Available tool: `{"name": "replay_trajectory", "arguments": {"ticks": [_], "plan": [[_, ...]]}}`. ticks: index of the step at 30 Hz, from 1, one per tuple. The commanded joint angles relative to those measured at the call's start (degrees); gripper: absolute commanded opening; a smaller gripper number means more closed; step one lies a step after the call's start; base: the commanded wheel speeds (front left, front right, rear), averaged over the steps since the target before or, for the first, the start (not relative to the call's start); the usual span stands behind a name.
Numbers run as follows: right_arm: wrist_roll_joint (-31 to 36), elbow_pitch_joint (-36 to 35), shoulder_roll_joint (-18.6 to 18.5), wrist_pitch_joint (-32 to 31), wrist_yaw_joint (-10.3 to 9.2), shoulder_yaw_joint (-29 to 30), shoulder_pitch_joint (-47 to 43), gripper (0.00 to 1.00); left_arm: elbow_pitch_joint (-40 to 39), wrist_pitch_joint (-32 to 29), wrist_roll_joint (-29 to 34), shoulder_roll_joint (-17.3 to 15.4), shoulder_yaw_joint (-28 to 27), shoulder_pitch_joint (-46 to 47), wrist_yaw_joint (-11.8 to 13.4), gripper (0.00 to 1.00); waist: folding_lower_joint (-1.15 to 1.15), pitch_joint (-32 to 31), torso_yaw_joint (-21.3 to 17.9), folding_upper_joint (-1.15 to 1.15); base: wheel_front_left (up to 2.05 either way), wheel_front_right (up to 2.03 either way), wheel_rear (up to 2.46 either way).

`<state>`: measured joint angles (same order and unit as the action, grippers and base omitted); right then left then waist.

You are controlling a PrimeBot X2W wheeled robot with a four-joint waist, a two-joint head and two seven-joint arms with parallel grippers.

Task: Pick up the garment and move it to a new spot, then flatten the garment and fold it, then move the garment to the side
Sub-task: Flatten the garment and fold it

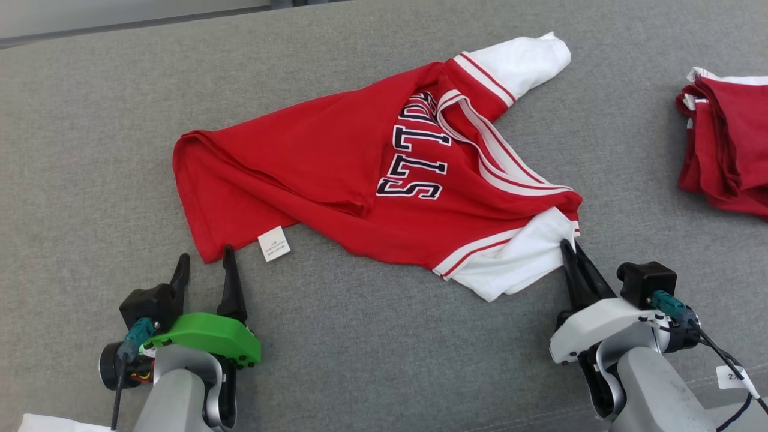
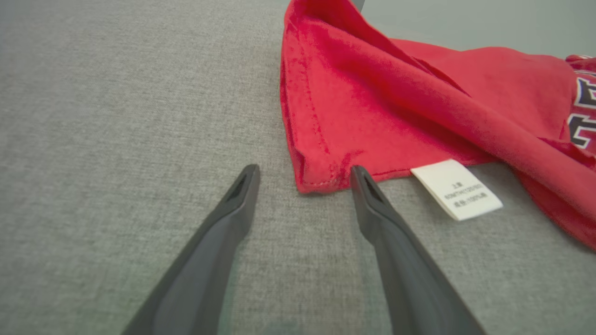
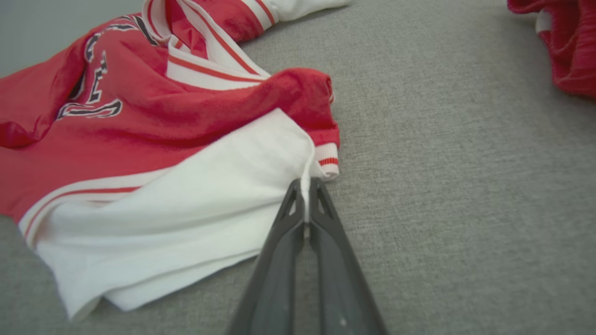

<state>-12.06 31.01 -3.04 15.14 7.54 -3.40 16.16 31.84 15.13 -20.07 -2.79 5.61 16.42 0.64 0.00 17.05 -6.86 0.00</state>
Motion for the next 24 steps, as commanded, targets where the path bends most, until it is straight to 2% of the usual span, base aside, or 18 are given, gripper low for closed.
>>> {"name": "replay_trajectory", "arguments": {"ticks": [1, 4, 5, 6, 9, 15, 24], "plan": [[-0.63, -0.53, -0.21, -0.01, -0.10, -0.30, 0.78, 0.00, 0.24, 0.00, 0.71, -0.25, -0.62, 1.30, -0.36, 1.00, 0.00, 1.76, -1.76, 0.00, 0.00, 0.00, 0.00], [-1.04, -1.11, -0.17, -0.02, -0.10, -0.70, 1.02, 0.00, 0.80, -0.04, 1.09, -0.23, -0.98, 1.88, -0.69, 1.00, 0.00, 2.15, -2.14, 0.00, 0.00, 0.00, 0.00], [-1.09, -1.28, -0.15, -0.02, -0.10, -0.78, 1.06, 0.00, 1.00, -0.06, 1.04, -0.23, -0.90, 1.96, -0.70, 0.59, 0.00, 2.17, -2.21, 0.00, 0.00, 0.00, 0.00], [-1.37, -1.52, -0.14, -0.01, -0.10, -0.71, 1.07, 0.00, 1.21, -0.10, 0.94, -0.21, -0.61, 1.91, -0.80, 0.00, 0.00, 2.12, -2.26, 0.00, 0.00, 0.00, 0.00], [-1.61, -2.32, -0.11, -0.01, -0.10, -0.58, 1.20, 0.00, 1.38, -0.11, 0.38, -0.11, -0.51, 1.38, -0.90, 0.00, 0.00, 1.60, -2.30, 0.00, 0.00, 0.00, 0.00], [-2.69, -5.13, -0.23, -0.01, -0.10, 0.13, -0.20, 0.00, -3.33, 0.00, 0.48, -0.28, -0.52, -1.17, -1.26, 0.00, 0.00, -1.88, -1.47, 0.00, 0.00, 0.00, 0.00], [-6.08, -11.61, -2.25, -0.01, -0.10, 1.90, 0.86, 0.00, -10.43, 0.00, 2.23, -0.24, -2.68, -2.61, -2.78, 0.00, 0.00, -10.84, -0.23, 0.00, 0.00, 0.00, 0.00]]}}
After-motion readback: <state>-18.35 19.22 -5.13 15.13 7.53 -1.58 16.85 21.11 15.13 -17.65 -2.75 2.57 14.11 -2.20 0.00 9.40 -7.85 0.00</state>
